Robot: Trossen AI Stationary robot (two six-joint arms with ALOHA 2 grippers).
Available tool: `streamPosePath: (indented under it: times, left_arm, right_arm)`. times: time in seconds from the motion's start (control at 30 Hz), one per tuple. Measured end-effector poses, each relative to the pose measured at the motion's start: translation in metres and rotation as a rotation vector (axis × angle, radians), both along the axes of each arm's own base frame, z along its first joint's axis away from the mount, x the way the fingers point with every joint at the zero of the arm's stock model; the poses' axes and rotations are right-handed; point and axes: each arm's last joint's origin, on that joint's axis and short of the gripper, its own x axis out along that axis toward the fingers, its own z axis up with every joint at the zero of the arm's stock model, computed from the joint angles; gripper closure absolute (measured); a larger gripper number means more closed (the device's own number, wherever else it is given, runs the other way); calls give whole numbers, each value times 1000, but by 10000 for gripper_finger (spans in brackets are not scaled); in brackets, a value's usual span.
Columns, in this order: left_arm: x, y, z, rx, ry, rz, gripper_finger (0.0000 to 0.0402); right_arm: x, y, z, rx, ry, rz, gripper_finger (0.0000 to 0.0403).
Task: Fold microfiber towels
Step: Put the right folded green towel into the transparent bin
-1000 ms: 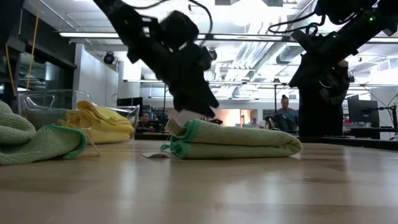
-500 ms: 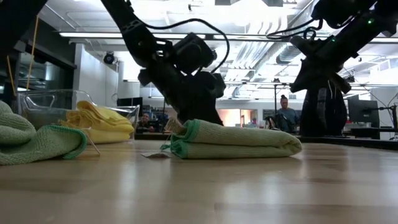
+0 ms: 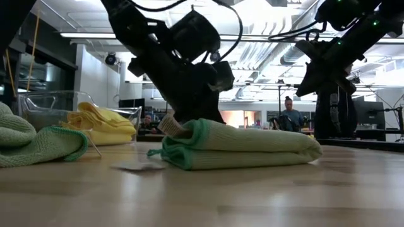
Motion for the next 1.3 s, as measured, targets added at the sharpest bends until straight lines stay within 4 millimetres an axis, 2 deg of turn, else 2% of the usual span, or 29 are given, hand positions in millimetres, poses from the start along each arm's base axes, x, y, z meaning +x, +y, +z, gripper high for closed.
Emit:
streamPosePath:
  times: [0.13,0.2,0.33,0.37,0.47,0.57,0.7,0.83,0.97,1.13,1.3]
  left_arm:
    - [0,-10,-5,76,25,43,204]
    - [0,-14,-6,63,29,60,248]
    - [3,-19,-1,16,19,74,371]
    - [5,-16,2,-13,21,75,382]
    - [12,-5,19,-83,40,71,387]
    - [14,8,58,-99,-9,59,395]
    - [-1,28,96,-80,-50,75,397]
    - [-25,50,141,-49,-119,130,399]
    - [-61,77,178,36,-128,249,400]
    - [-124,111,214,131,-132,457,400]
    - [-193,119,231,178,-66,679,401]
  right_arm:
    - [0,0,0,-17,13,12,399]
    - [0,0,0,-22,16,5,399]
    - [-1,0,-1,-29,35,1,399]
    - [-2,0,-1,-35,44,5,399]
    - [-2,0,-2,-38,61,11,399]
    - [-3,0,-3,-40,82,19,399]
    - [-4,1,-4,-38,102,25,399]
    - [-5,1,-5,-40,109,28,399]
    - [-5,1,-5,-48,116,36,399]
    - [-5,1,-5,-41,119,42,399]
    - [-5,1,-5,-38,121,44,399]
